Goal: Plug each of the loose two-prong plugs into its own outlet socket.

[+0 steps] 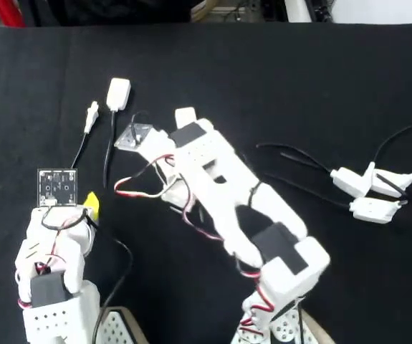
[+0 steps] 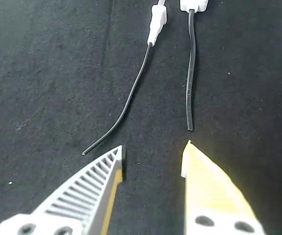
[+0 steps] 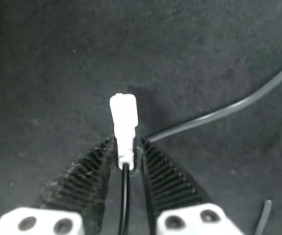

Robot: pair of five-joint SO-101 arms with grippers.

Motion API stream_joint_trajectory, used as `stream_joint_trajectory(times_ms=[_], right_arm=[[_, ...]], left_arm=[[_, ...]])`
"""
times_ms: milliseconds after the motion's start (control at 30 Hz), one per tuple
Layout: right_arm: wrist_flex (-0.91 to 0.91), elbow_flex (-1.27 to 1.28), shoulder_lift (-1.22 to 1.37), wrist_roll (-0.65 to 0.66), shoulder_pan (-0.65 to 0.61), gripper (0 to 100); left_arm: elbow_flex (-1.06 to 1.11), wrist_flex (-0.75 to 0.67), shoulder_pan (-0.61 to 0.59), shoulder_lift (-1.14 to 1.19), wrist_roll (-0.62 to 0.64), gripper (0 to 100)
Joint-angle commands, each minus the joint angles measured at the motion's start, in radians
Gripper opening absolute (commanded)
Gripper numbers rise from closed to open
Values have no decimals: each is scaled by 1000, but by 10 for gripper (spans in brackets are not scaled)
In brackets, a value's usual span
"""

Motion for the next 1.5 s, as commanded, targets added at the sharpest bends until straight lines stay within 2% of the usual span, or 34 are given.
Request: stream_joint_trajectory(times_ms=[0,967,1133,1467], right_arm=[[-15,-67,24,0,-26,12],[-81,-87,130,-3,-89,16],[-74,-77,130,-3,-89,78],[-91,-59,130,-3,-91,64]], left_arm=[[-5,-20,-8,-5,-8,199],[-5,-23,-18,-5,-9,199],[-5,-25,-18,-5,-9,199],[-5,-25,-18,-5,-9,199]])
